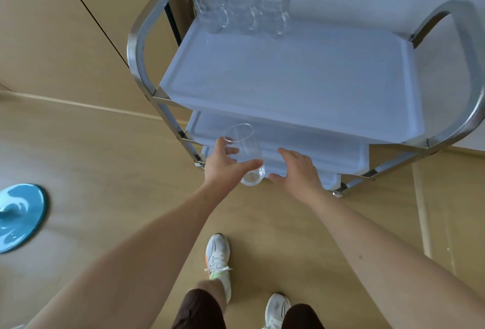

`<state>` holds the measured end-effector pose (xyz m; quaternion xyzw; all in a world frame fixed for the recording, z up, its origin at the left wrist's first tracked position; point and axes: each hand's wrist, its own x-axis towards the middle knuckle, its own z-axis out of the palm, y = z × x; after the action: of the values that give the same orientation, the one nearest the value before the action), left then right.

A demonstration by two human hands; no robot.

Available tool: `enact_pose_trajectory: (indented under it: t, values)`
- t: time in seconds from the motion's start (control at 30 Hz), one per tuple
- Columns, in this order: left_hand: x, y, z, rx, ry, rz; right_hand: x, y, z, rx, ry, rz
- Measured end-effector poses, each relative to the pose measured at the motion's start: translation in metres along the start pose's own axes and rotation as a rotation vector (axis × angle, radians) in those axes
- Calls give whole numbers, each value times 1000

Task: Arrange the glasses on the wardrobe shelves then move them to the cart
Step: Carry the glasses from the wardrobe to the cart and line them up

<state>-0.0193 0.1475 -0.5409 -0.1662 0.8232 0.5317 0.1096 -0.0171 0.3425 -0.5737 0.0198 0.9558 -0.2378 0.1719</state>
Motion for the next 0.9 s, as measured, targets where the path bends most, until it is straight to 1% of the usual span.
enact_pose_trajectory:
  t: [0.13,0.27,0.5,0.73,0.9]
  values:
    - [23,-33,19,11,-12,21,26,20,31,3,31,3]
    - [51,-63,37,13,12,35,51,38,58,12,71,-13]
    - [106,-91,75,-48,55,72,102,68,89,3,152,-8]
    - [150,-108,99,-94,87,224,152,88,117,-26,270,-106]
    - [170,-111,106,-94,136,347,175,102,125,41,376,-166]
